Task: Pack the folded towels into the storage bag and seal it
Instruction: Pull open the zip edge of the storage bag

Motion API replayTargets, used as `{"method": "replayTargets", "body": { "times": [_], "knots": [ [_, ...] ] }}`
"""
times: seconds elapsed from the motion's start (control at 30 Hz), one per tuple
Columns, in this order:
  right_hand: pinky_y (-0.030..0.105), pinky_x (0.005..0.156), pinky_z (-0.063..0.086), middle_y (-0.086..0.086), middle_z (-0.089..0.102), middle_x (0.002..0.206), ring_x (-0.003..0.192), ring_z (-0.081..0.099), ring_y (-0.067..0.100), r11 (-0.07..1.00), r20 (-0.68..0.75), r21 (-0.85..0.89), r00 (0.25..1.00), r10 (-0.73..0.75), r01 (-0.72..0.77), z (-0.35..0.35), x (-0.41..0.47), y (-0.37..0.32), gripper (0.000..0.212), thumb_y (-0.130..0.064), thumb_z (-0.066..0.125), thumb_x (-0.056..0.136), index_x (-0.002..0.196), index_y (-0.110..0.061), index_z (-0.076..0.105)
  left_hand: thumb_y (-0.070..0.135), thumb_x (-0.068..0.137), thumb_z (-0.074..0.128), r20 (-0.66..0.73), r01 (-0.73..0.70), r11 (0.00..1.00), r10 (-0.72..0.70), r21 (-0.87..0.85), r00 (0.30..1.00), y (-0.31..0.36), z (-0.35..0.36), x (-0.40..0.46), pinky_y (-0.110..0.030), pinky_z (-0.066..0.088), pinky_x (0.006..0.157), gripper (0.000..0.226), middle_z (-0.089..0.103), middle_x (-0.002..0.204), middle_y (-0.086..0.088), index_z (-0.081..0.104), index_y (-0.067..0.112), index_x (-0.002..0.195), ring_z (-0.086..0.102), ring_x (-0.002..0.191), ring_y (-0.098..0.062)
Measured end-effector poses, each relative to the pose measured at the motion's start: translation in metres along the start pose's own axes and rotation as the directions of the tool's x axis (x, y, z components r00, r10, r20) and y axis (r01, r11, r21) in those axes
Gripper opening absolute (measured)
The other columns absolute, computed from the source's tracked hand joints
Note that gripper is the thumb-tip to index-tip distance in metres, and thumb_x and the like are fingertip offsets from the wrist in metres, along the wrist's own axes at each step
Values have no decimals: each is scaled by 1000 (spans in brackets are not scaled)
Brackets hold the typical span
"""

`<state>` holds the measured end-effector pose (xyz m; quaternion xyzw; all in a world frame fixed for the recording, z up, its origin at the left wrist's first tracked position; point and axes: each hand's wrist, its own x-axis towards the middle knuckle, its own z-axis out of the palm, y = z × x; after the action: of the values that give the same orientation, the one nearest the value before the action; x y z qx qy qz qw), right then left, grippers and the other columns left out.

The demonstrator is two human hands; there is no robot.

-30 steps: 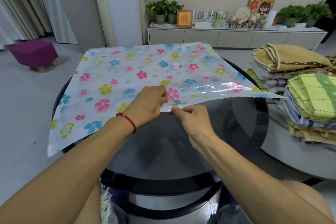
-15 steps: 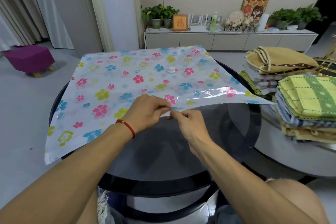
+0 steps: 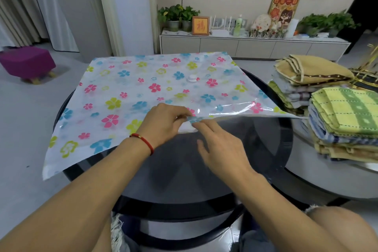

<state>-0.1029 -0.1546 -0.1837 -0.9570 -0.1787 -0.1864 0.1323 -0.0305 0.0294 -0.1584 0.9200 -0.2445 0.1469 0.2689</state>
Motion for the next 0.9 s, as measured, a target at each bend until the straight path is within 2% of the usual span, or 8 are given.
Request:
{"method": "replayTargets", "body": {
  "times": [0.1, 0.23, 0.33, 0.47, 0.57, 0.7, 0.8, 0.9],
  "knots": [
    [37, 62, 52, -10, 50, 147, 91, 66, 25, 987, 90, -155, 994, 54, -39, 9, -7, 6, 49, -12, 53, 94, 141, -25, 54, 16, 91, 62, -96, 7, 999, -3, 41, 995, 0, 0, 1, -42, 55, 81, 21, 77, 101, -2, 77, 20, 105, 71, 94, -28],
    [35, 64, 36, -7, 67, 111, 88, 52, 26, 975, 104, -195, 991, -85, 104, 22, -23, -4, 34, -5, 57, 82, 109, -20, 70, -5, 87, 56, -202, 93, 991, -72, 97, 977, -6, 0, 8, -45, 53, 88, 38, 73, 113, -5, 72, 18, 113, 67, 105, -31],
    [38, 71, 42, -5, 70, 98, 98, 60, 28, 940, 21, -277, 980, -200, 198, 19, -20, 3, 20, -5, 71, 74, 87, -19, 73, -18, 81, 47, 52, -156, 986, 153, 65, 987, 0, 7, 5, -42, 40, 108, 63, 60, 136, -4, 67, 21, 125, 51, 129, -27],
    [43, 92, 35, -4, 73, 116, 122, 62, 34, 902, -61, -389, 972, -227, 187, 13, -12, 13, 22, -8, 79, 70, 87, -22, 72, 6, 92, 51, 339, -154, 988, 143, 4, 930, 4, 18, 2, -41, 51, 86, 41, 73, 107, 3, 70, 31, 118, 65, 100, -20],
    [48, 96, 30, -10, 72, 116, 128, 57, 31, 914, -118, -399, 985, -125, 68, 9, -13, 22, 25, -15, 82, 74, 95, -25, 71, 9, 96, 54, 215, -83, 994, 97, -74, 972, 0, 16, 7, -38, 51, 89, 29, 75, 104, 2, 73, 23, 112, 68, 101, -19],
    [48, 97, 27, -13, 71, 87, 126, 53, 27, 927, -122, -373, 990, -74, 23, 11, -27, 26, 25, -13, 85, 71, 86, -27, 71, -7, 82, 53, -38, -19, 999, 17, -43, 999, -3, 10, 15, -37, 53, 81, 37, 74, 88, -3, 75, 17, 100, 68, 86, -25],
    [47, 100, 29, -10, 71, 77, 124, 59, 28, 933, -108, -342, 981, -159, 114, 15, -39, 25, 20, -13, 84, 76, 86, -25, 72, -10, 84, 53, -126, 18, 1000, -17, 10, 992, -12, 2, 18, -38, 51, 82, 32, 72, 94, -9, 72, 9, 101, 65, 89, -31],
    [48, 112, 32, -4, 72, 88, 131, 58, 29, 875, -68, -357, 925, -374, 327, 10, -39, 34, 21, -2, 69, 87, 97, -20, 72, 0, 93, 52, -43, -8, 994, 13, 108, 999, -14, 1, 16, -45, 50, 88, 24, 69, 112, -9, 69, 10, 105, 62, 101, -31]
  ]
}}
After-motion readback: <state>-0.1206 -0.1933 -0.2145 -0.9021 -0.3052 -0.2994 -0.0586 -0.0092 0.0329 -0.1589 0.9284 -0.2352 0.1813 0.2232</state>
